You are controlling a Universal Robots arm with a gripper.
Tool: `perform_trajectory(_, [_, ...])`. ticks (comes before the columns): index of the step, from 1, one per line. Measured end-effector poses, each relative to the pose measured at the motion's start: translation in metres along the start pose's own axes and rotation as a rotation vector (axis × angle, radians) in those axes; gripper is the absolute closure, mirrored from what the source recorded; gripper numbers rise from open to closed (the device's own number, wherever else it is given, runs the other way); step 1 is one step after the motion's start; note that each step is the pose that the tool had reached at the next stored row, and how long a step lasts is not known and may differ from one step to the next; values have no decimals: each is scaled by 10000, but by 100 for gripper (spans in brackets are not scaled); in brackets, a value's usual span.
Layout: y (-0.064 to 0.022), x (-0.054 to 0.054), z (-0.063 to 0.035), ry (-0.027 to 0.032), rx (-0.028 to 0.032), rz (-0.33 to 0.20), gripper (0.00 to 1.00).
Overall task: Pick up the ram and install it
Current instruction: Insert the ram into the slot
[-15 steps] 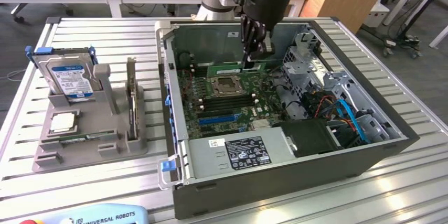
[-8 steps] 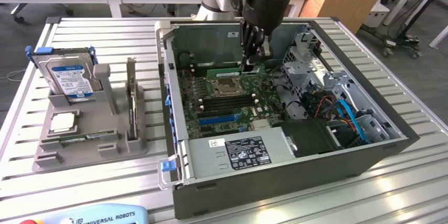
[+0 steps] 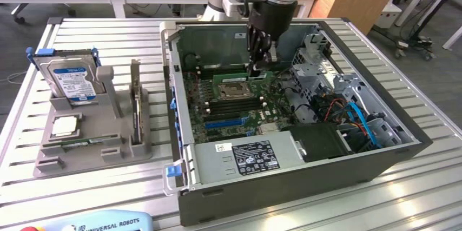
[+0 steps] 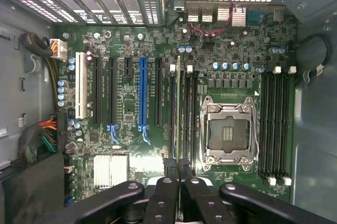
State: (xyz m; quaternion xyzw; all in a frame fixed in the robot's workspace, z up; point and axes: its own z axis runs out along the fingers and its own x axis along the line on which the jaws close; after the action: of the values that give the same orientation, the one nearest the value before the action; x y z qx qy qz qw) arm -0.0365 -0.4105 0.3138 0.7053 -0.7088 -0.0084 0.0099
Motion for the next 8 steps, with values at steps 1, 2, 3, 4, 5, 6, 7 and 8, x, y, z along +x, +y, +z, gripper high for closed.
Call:
perform_trajectory(1, [-1, 0, 16, 1, -1, 0, 88])
perform_trajectory(2, [-1, 0, 33, 1, -1, 0, 88])
perform_trajectory(3, [-1, -1, 48, 0, 0, 0, 88])
perform_trajectory(4, [-2, -1, 62, -1, 0, 0, 88])
perform_trajectory(5, [-2, -1, 76, -1, 0, 0, 88])
perform_trajectory(6, [-3, -1, 89, 0, 0, 0, 88])
perform_trajectory(7, [-3, -1, 101, 1, -1, 0, 88])
perform_trajectory(8, [-3, -1, 115, -1, 0, 0, 88])
